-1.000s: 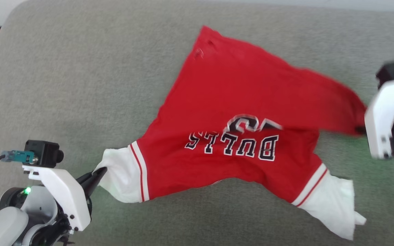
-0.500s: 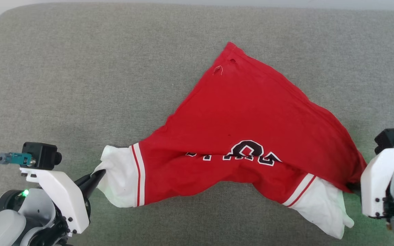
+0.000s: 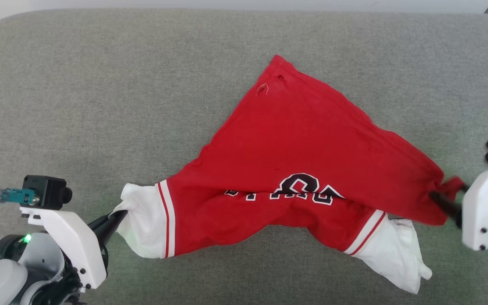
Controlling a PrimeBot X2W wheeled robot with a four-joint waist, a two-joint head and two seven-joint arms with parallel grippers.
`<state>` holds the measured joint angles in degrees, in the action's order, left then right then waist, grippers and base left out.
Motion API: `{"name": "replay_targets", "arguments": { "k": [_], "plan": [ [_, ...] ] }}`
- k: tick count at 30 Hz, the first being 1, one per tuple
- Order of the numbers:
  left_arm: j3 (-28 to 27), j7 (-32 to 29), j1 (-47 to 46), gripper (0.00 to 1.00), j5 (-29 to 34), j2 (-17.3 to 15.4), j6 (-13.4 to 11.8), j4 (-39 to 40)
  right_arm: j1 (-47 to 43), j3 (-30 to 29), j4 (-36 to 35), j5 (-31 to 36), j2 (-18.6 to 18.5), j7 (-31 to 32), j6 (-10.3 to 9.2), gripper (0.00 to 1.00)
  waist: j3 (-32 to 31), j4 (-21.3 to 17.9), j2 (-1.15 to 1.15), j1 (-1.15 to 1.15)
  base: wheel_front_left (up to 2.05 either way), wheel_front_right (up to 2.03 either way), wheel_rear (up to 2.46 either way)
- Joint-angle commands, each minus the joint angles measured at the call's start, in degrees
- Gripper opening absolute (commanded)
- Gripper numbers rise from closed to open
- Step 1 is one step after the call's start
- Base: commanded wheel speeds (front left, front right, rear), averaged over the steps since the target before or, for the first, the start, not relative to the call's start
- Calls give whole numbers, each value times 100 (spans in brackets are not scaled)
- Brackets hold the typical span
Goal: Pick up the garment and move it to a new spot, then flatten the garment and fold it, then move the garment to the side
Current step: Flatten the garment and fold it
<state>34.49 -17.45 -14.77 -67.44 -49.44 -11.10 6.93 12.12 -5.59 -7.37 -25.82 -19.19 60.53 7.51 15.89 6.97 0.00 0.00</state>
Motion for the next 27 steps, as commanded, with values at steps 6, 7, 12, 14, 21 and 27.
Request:
{"name": "replay_targets", "arguments": {
  "k": [6,7,12,14,21,27],
  "plan": [
    [45,-20,35,0,58,-15,5,108,262,-16,-833,154,-3,-329,-4,100,-35,125,0,0,0,0,0],
    [63,-38,4,0,69,-4,14,116,373,17,-845,173,37,-489,-4,100,-32,165,0,0,0,0,0],
    [187,-106,-200,0,192,129,115,86,966,564,-416,236,19,-1166,-4,100,4,439,0,0,0,0,0],
    [255,-155,-297,0,246,203,171,41,1277,847,-66,233,-37,-1396,-4,100,32,589,0,0,0,0,0],
    [556,-319,-741,0,393,597,477,-209,2574,1661,1490,98,-349,-2035,-4,100,183,1231,0,0,0,0,0],
    [789,-394,-1111,0,536,984,782,-527,3579,2281,2943,-61,-562,-2072,-4,100,366,1780,0,0,0,0,0]
  ]
}}
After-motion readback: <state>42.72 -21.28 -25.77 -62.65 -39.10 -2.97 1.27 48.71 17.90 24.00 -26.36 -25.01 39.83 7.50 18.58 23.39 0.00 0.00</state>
